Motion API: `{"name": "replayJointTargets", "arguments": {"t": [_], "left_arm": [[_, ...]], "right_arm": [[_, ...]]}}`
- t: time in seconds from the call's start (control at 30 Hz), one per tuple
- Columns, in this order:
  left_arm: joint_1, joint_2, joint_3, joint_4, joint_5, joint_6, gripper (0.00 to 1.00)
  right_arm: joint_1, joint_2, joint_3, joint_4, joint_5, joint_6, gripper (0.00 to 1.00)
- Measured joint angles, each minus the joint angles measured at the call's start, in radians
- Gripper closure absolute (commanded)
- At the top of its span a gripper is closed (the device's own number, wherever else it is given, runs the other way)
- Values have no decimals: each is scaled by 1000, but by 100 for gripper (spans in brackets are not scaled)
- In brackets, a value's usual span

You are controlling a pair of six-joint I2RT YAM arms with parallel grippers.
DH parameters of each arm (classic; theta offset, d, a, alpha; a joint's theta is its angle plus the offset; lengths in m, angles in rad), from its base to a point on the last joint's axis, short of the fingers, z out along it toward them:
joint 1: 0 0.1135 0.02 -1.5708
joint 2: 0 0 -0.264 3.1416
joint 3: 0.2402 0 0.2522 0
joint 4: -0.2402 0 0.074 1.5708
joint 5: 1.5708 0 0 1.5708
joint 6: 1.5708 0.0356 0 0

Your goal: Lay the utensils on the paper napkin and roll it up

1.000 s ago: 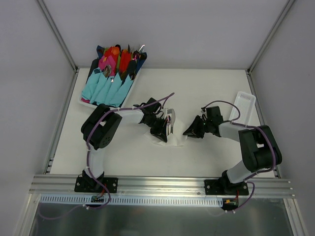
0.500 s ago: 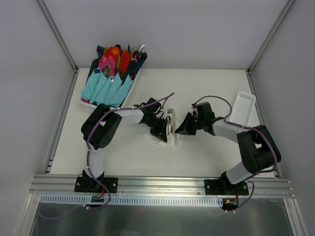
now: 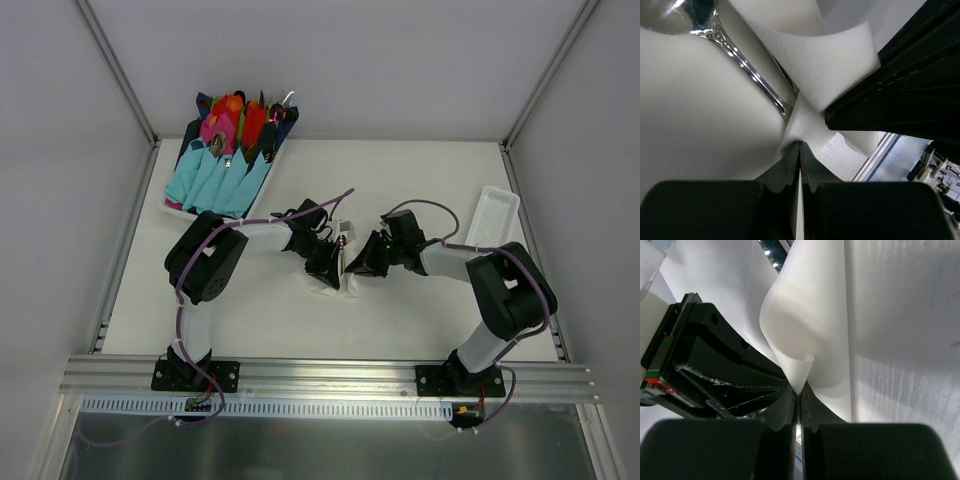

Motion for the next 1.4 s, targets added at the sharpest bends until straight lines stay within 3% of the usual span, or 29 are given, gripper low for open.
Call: {"name": "replayJointTargets", "arguments": {"t": [0.27, 0.37, 0.73, 1.07, 1.23, 1.4], "left_arm": [[0, 0, 0, 0, 0, 0, 100], [0, 0, 0, 0, 0, 0, 100], [10, -50, -42, 0, -14, 8, 99], [197, -198, -80, -34, -40, 19, 98], [227, -156, 16, -31, -25, -3, 97], [222, -66, 144, -31, 16, -33, 93]], "right_arm": [[16, 64, 0, 83, -20, 76, 100], [17, 92, 0, 106, -26, 87, 95], [19, 140, 11, 187, -87, 118, 54], [20, 143, 13, 219, -114, 120, 48], [20, 150, 13, 229, -120, 118, 50], [20, 151, 13, 237, -129, 105, 44]]}}
